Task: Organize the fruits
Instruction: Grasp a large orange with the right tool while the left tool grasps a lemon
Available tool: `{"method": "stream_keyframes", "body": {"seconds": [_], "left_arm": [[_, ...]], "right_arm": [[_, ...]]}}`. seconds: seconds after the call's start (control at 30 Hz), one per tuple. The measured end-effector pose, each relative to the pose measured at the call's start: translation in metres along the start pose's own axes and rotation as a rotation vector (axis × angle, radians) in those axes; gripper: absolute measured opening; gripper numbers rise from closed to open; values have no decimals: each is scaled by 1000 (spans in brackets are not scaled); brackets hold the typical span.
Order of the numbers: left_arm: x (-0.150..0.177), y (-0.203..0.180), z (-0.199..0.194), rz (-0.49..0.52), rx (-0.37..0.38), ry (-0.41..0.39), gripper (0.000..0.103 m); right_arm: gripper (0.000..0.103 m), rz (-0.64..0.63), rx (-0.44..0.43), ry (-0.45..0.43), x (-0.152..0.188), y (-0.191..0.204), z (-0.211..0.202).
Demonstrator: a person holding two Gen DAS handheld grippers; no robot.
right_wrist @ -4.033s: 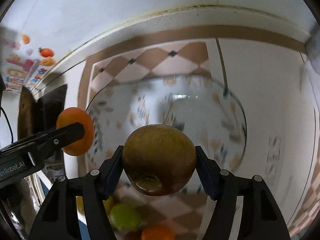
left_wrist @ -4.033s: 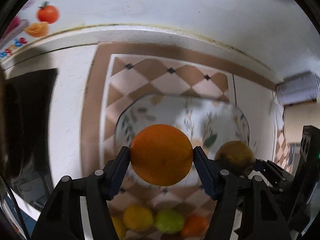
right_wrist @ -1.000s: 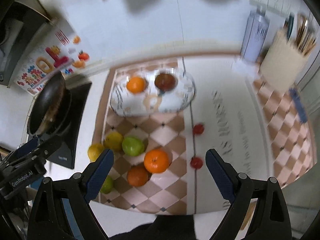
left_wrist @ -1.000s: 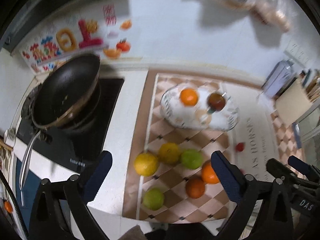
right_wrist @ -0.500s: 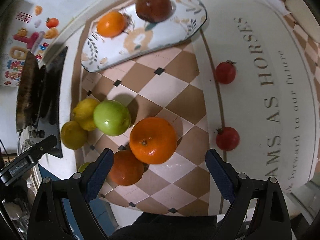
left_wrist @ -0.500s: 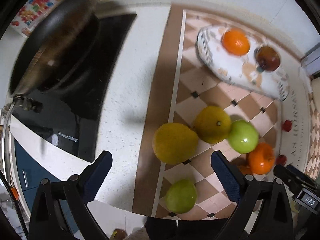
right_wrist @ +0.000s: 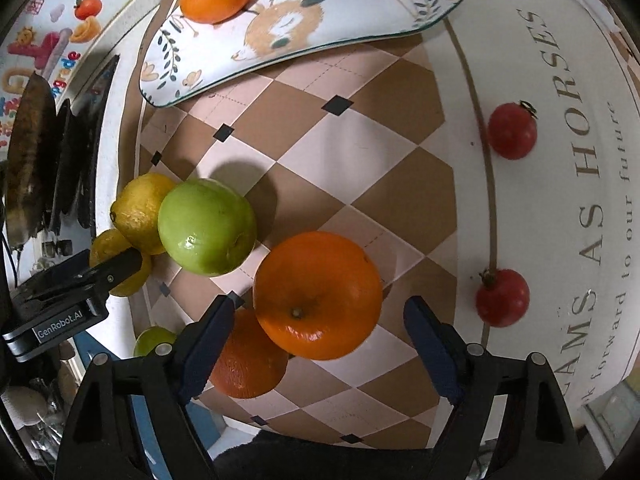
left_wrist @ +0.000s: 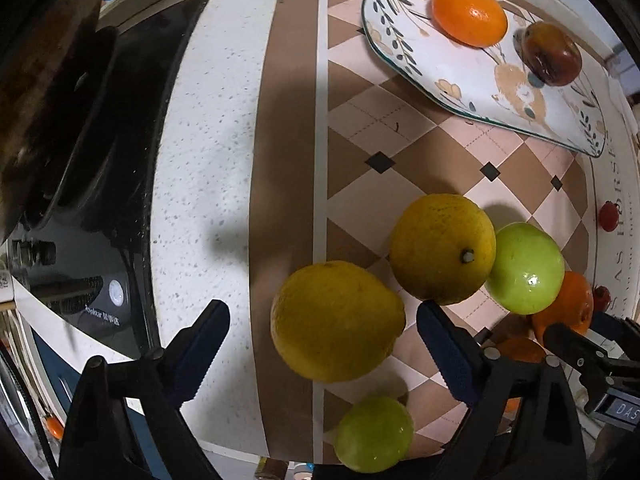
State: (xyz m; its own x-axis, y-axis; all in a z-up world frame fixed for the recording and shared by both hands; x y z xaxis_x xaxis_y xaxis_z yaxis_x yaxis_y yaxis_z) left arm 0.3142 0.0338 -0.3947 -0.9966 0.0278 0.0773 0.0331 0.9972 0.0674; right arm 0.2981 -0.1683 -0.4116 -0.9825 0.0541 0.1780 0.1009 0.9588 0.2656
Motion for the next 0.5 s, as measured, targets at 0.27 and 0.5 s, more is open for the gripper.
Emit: {"method": "stream_keyframes", "body": {"seconds": [0.27,0.5], "left_arm": [[-4,-6,-1,37,27,-3,66],[-3,-8,-1,46,27,-18,62]], "right_arm": [[77,-12,12,21,-4,13,12],[66,-23,43,-5,-10,18,15]]}}
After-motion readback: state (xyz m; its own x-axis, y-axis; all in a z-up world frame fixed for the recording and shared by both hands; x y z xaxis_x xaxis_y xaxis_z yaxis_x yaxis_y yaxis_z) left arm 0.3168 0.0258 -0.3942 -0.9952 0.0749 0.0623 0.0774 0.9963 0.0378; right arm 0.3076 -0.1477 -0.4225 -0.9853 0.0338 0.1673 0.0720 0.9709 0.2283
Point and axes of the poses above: each gripper's, at about its wrist camera, not at the fingertips, and z roughly the way its jaws point, y to its left, x to its underside, the point moved 7 cm from there along z, roughly the way its jaws point, and after that the axes turned 4 degrees about y, right-handed, at the moved point
